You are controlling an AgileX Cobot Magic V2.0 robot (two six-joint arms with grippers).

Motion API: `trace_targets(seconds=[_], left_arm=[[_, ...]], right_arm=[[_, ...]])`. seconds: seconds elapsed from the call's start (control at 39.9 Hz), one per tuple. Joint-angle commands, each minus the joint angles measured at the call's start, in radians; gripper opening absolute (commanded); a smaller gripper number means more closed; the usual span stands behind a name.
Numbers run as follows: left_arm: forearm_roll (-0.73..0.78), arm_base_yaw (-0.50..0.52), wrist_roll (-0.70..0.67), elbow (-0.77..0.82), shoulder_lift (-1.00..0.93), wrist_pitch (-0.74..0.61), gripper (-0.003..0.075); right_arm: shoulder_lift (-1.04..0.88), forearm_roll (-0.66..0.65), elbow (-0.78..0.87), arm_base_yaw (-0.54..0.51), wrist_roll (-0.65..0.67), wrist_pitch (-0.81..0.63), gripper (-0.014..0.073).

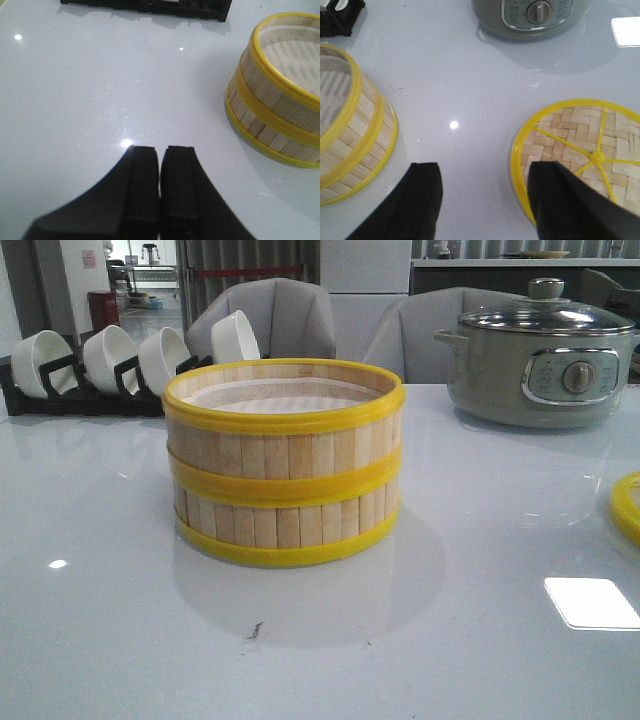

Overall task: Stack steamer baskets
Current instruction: 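Raise the left gripper away from the stacked baskets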

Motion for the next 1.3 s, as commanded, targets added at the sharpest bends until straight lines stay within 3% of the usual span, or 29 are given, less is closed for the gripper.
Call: trace_targets(seconds=[0.0,0.2,0.28,0.5,0.6,0.93,1.15,1.28], left_arm=[[0.002,-0.007,-0.001,-0.028,-0.004,-0.091,0.0094],[0.002,-0.007,-0.001,-0.028,-0.004,-0.096,0.0094],[0.002,-0.007,-0.001,-0.028,-0.004,-0.096,0.0094],[0.002,-0.007,-0.001,-0.028,-0.004,-0.096,0.0094],[0.002,-0.007,-0.001,-0.028,-0.004,-0.096,0.0094],[0.002,-0.007,-0.001,-0.028,-0.004,-0.096,0.0094],[0.002,-0.007,-0.001,-0.028,-0.004,-0.096,0.0094],[0.002,-0.007,-0.001,-0.028,-0.004,-0.096,0.0094]], right_arm=[[-0.009,0.016,-0.038,-0.006,-0.006,-0.066,0.0493],[-0.009,0.016,-0.038,-0.006,-0.006,-0.059,0.0486],[-0.009,0.016,-0.038,-0.006,-0.006,-0.049,0.0435],[-0.007,0.013,-0.038,-0.006,-0.006,-0.015,0.0104],[0.003,0.017,-0.038,-0.006,-0.006,-0.015,0.0017],[0.081,0.017,-0.038,-0.006,-0.006,0.087,0.0057],[0.132,0.01,-0.038,-0.006,-0.006,0.097,0.0391],[0.153,-0.035,-0.038,-0.012,-0.006,0.071,0.0393]])
